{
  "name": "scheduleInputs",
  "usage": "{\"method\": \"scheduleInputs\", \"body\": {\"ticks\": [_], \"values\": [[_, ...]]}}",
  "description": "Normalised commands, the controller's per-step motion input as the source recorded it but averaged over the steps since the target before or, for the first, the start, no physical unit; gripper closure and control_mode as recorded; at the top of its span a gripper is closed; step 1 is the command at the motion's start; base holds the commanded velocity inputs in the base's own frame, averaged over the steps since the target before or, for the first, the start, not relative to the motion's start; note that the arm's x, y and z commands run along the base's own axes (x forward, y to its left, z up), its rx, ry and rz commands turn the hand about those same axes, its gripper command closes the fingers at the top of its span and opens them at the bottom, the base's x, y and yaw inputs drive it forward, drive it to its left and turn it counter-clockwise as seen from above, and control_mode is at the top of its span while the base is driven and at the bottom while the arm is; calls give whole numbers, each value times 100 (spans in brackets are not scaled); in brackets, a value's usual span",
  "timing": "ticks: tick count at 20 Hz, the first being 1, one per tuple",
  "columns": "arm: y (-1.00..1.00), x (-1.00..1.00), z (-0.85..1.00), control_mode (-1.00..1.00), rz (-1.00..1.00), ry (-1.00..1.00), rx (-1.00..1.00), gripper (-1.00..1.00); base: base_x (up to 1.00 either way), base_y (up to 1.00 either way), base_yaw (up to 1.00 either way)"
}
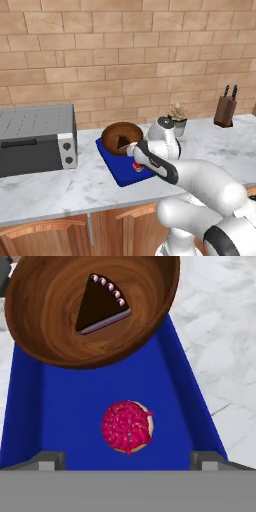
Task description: Place the bowl with cake and the cupcake onto the tray.
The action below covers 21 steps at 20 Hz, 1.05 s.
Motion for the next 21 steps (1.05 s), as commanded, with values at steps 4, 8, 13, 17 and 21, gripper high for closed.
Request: {"method": "scheduleInputs", "body": {"ticks": [4,8,13,17,21], "values": [[-53,-83,32,-100,-4,-15,12,-100,0,0,0],[-55,-52,34,-100,0,-37,15,-100,0,0,0],[-24,-41,10,-100,2,-25,9,-100,0,0,0],[0,0,0,-100,0,0,-1,-100,0,0,0],[-6,-8,0,-100,0,-4,4,-100,0,0,0]]}}
